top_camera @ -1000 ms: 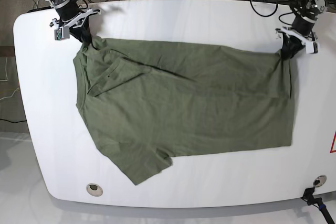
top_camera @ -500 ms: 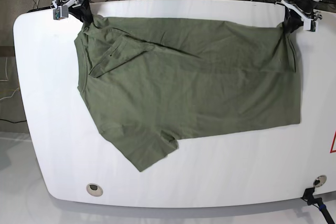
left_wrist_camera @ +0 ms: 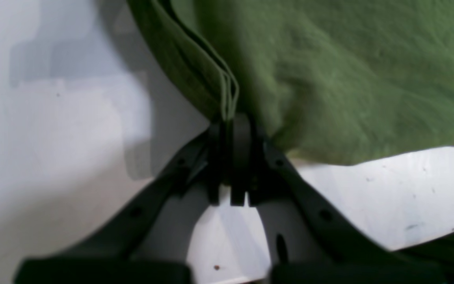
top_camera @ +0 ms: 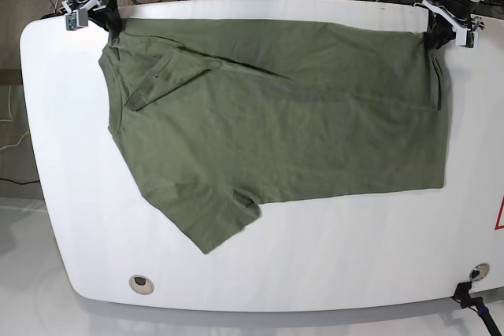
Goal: Fold the T-shirt properly
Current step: 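Drag the shirt further toward the arms' mounting edge with both grippers, then open both grippers and release the shirt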
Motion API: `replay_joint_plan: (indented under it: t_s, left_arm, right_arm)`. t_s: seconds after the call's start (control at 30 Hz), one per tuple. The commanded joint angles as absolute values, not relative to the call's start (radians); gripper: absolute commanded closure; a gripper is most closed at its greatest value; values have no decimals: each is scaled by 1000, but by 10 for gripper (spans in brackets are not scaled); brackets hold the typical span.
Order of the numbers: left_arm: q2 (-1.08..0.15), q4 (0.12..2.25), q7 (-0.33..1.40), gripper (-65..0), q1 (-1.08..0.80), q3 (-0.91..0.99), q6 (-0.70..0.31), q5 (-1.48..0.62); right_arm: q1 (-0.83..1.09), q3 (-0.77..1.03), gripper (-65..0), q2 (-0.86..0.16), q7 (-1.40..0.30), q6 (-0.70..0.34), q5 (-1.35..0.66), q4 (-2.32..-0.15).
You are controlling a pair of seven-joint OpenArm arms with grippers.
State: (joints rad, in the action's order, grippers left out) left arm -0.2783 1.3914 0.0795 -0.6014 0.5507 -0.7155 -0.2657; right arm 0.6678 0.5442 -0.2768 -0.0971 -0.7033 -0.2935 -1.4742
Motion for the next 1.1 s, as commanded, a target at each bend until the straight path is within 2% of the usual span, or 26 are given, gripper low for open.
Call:
replay_joint_plan:
  t_s: [0.0, 0.27, 0.57, 0.6, 0.63, 0.7, 0.73, 0.8, 0.93, 1.07]
  left_arm:
    - [-282, 1374, 208, 0, -622, 541, -698, -163]
    - [-282, 1386, 208, 0, -659, 542, -698, -163]
    - [-282, 1388, 206, 0, -665, 542, -698, -170]
    - [-282, 1388, 206, -20, -665, 542, -698, -170]
    - [-280, 1395, 206, -125, -664, 545, -698, -170]
    - [-278, 1423, 205, -303, -648, 550, -698, -170]
    - [-278, 1438, 206, -373, -648, 550, -698, -170]
    - [-278, 1466, 208, -460, -648, 550, -698, -170]
    - [-278, 1515, 208, -475, -647, 591, -698, -170]
    - [-277, 1575, 208, -475, -647, 634, -698, -170]
  right_arm:
    - [677, 561, 0, -305, -179, -671, -232, -1423]
    - [671, 561, 0, -323, -177, -671, -234, -1402]
    - [670, 562, 0, -292, -177, -673, -237, -1417]
    - [673, 562, 0, -288, -176, -673, -237, -1431]
    - [674, 562, 0, -285, -176, -673, -237, -1448]
    - [676, 562, -45, -283, -176, -673, -237, -1463]
    - [676, 562, -63, -283, -176, -673, -237, -1463]
    - [676, 562, -97, -283, -176, -673, -237, -1466]
    - [699, 564, -152, -283, -176, -671, -237, -1515]
    - [711, 607, -163, -271, -179, -670, -252, -1583]
